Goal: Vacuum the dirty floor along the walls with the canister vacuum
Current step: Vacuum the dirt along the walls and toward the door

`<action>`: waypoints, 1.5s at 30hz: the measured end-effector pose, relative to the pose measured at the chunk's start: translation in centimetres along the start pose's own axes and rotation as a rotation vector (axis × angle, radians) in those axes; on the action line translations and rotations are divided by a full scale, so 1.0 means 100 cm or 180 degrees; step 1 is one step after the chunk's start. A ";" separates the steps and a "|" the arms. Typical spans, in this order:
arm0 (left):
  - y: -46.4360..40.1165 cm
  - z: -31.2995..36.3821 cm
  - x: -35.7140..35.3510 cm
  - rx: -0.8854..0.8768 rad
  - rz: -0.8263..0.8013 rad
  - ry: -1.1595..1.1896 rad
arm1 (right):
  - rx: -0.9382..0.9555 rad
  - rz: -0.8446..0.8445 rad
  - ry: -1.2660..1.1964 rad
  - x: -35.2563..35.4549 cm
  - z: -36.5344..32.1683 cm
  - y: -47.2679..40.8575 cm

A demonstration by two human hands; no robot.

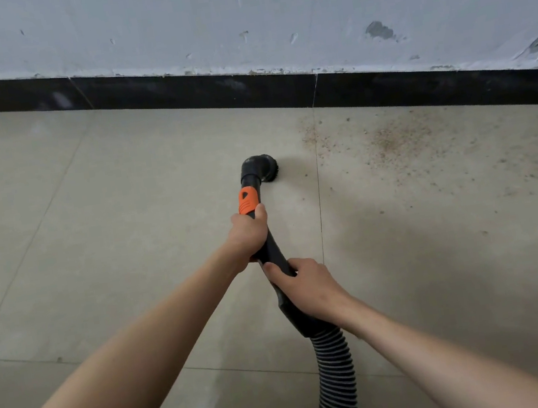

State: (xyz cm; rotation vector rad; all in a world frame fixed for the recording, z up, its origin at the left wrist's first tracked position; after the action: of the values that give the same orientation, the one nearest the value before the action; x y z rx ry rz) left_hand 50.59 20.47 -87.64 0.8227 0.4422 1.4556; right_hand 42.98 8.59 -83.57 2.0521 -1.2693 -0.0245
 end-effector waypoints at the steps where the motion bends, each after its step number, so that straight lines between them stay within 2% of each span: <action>1: 0.000 0.003 -0.005 -0.0014 -0.0011 -0.0063 | -0.0014 0.0035 -0.0048 0.004 0.003 0.001; 8: -0.003 0.017 -0.042 -0.0081 -0.0155 -0.0328 | -0.0126 0.0312 -0.0167 0.023 0.023 0.007; 12: -0.006 0.015 -0.043 -0.0080 -0.0154 -0.0412 | -0.0084 0.0249 -0.0172 0.020 0.026 0.003; 21: -0.003 0.004 0.031 -0.0054 0.0242 0.0300 | 0.0169 -0.0294 0.0082 -0.008 -0.017 -0.028; 28: 0.028 -0.057 0.074 0.0331 0.0505 0.0924 | 0.0253 -0.0927 0.0768 -0.050 -0.017 -0.011; 31: 0.033 -0.068 0.080 0.0261 0.0592 0.0616 | 0.0279 -0.1027 0.0943 -0.059 -0.011 -0.001; 35: 0.041 -0.072 0.059 0.0147 0.0499 0.0351 | 0.0204 -0.0814 0.1072 -0.054 0.010 0.013; 40: 0.038 -0.053 0.026 0.0020 0.0224 -0.0017 | -0.0026 -0.0855 0.0696 -0.039 0.033 0.019; 45: 0.030 -0.026 0.003 -0.0048 0.0054 -0.0363 | -0.0167 -0.0660 0.0380 -0.026 0.044 0.014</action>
State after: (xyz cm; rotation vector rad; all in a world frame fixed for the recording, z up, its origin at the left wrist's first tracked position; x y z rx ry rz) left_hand 46.67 21.09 -87.11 0.8942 0.3386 1.4180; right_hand 38.93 7.86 -86.93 2.0990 -0.9706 -0.0298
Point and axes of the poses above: each hand's wrist, its own y-axis away from the middle knuckle, its own x-axis out of the back of the hand, z = x × y, the point moved 8 cm from there along -y, towards the middle knuckle, and after that the axes turned 7 degrees about -z, right-handed, at the moved point
